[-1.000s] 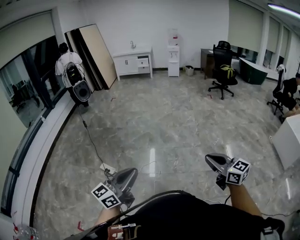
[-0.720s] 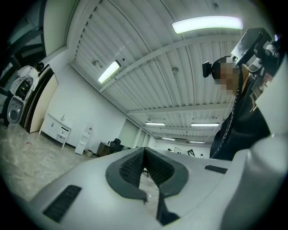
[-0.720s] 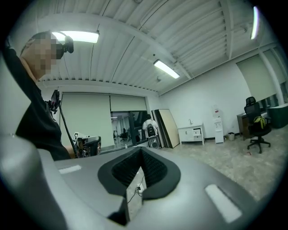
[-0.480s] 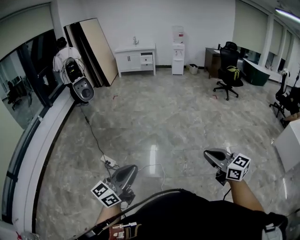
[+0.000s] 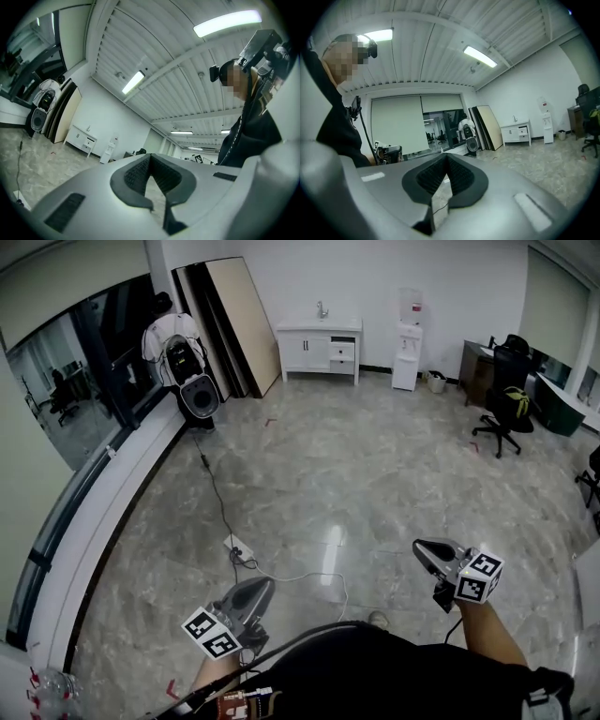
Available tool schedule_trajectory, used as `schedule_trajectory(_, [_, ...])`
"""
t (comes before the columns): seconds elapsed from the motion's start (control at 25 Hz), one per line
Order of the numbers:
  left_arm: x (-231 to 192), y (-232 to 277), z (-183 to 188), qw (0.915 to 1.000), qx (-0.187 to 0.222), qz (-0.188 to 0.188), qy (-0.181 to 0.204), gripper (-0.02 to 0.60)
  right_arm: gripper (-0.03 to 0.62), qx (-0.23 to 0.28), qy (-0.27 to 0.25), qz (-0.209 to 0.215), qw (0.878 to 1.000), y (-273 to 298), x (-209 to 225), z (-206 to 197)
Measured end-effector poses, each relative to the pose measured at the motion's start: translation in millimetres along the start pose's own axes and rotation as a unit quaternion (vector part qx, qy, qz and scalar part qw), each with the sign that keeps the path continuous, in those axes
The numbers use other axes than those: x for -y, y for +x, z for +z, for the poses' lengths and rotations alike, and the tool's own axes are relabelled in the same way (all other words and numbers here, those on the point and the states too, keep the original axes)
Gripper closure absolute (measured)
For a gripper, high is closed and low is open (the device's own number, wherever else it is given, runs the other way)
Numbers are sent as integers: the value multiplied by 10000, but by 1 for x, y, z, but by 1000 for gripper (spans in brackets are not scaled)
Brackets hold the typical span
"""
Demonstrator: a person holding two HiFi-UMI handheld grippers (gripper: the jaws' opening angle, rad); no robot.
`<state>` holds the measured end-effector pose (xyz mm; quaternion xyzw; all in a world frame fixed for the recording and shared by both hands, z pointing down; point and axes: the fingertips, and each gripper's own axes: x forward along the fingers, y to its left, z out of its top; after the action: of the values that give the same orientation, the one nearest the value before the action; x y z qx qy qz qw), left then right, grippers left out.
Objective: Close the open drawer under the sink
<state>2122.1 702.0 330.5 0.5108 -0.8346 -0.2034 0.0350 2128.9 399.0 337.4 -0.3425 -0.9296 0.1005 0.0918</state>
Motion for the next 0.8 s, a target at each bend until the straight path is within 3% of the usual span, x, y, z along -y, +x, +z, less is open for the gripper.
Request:
schedule_trajectory(0.36, [-34,145,-1,9991,88,379,175,581,597,26,-21,476,9989,31,160,42])
schedule_trajectory(0.6, [-41,275,-3,9992,281,238,159,581,597,-25,-208,533,9984,13,272,74])
schedule_trajectory(0.8, [-47,347,-15,9997,91,105,211,581,597,47,-76,470,9989,-4,331,80])
